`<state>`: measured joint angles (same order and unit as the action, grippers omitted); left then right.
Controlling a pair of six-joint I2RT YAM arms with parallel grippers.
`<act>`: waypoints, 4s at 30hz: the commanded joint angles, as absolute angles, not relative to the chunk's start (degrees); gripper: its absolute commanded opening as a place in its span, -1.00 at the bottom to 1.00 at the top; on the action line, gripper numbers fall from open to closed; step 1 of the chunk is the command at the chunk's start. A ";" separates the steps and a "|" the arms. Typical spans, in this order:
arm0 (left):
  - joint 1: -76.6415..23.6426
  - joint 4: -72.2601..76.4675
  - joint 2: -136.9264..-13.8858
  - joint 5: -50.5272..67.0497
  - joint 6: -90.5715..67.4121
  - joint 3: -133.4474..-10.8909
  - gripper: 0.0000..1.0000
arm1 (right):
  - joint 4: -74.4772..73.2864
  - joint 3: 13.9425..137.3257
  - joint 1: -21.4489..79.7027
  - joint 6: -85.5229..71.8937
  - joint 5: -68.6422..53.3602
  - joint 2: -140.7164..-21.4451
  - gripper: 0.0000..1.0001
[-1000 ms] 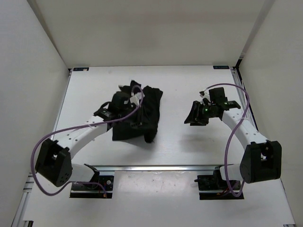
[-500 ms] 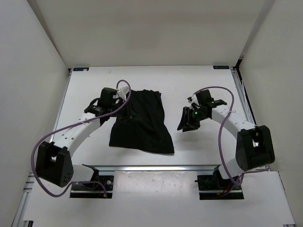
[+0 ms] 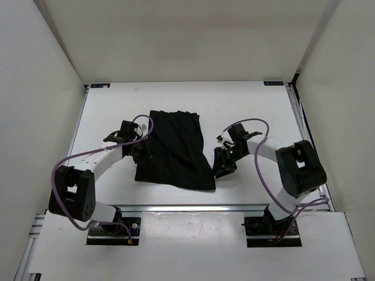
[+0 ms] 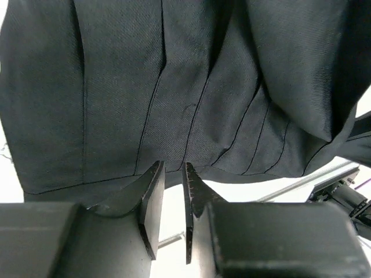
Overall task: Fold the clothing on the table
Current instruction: Flatten the skirt out
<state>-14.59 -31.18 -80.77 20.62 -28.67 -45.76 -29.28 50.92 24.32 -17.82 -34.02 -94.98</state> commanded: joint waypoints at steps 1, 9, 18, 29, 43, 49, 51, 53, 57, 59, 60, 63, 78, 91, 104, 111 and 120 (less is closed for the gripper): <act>-14.24 -32.17 -79.10 19.78 -26.02 -48.52 -0.41 | -23.83 49.05 25.31 -18.01 -37.79 -97.03 -0.16; -13.97 -32.78 -79.28 20.74 -25.84 -46.23 -0.40 | -14.87 43.61 26.46 -20.21 -43.23 -100.54 -0.30; -12.05 -32.70 -77.88 20.66 -25.93 -46.58 -0.39 | -23.78 46.40 17.78 -19.51 -35.99 -93.44 -0.99; -10.55 -29.37 -73.13 22.14 -27.68 -39.47 -0.35 | -46.32 67.32 14.84 -16.96 0.46 -85.23 -1.00; -9.84 -29.09 -70.93 23.56 -28.48 -37.88 -0.33 | -27.94 93.29 34.83 -11.03 -43.46 -93.57 -1.00; -10.28 -28.65 -72.24 23.55 -28.74 -37.62 -0.34 | 6.26 65.78 17.17 -32.26 -52.65 -73.58 -0.99; -10.55 -28.56 -72.25 23.64 -28.65 -37.97 -0.34 | -6.87 62.86 13.37 -28.60 -49.41 -73.30 -0.99; -10.72 -28.04 -72.51 23.64 -29.00 -37.97 -0.33 | -17.77 59.95 12.31 -22.43 -45.12 -74.17 -1.00; -10.64 -27.78 -72.16 23.47 -29.35 -37.35 -0.33 | -32.15 50.99 12.22 -16.18 -39.12 -76.73 -1.00; -10.55 -27.78 -71.81 23.56 -29.44 -36.48 -0.34 | -35.32 45.90 12.92 -15.82 -32.99 -75.86 -1.00; -10.37 -27.77 -70.94 23.73 -29.53 -36.21 -0.33 | -36.29 45.18 13.18 -15.99 -31.65 -75.76 -1.00; -10.46 -27.86 -70.67 24.08 -29.97 -34.98 -0.30 | -39.98 42.54 11.52 -16.61 -26.38 -74.09 -1.00; -17.13 -21.43 -68.38 29.89 -40.60 -28.57 0.01 | -44.82 46.05 11.86 -14.15 -22.24 -79.10 -1.00; -19.07 -24.10 -62.66 17.39 -42.62 -23.30 -0.03 | -46.40 49.39 13.36 -13.10 -22.50 -81.56 -1.00; -23.98 -10.38 -66.70 23.83 -51.07 -16.43 -0.10 | -48.43 49.75 13.62 -12.22 -20.66 -83.49 -1.00; -23.04 -10.80 -69.09 22.78 -48.18 -19.15 -1.00 | -49.92 50.97 12.84 -12.66 -19.95 -81.57 -1.00; -17.41 -35.49 -68.91 10.11 -33.14 -43.68 -1.00 | -54.93 53.88 11.86 -10.81 -20.92 -78.14 -1.00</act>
<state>-18.39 -26.17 -69.78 16.95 -39.66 -39.42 -50.24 51.59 11.07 -12.95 -21.61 -80.25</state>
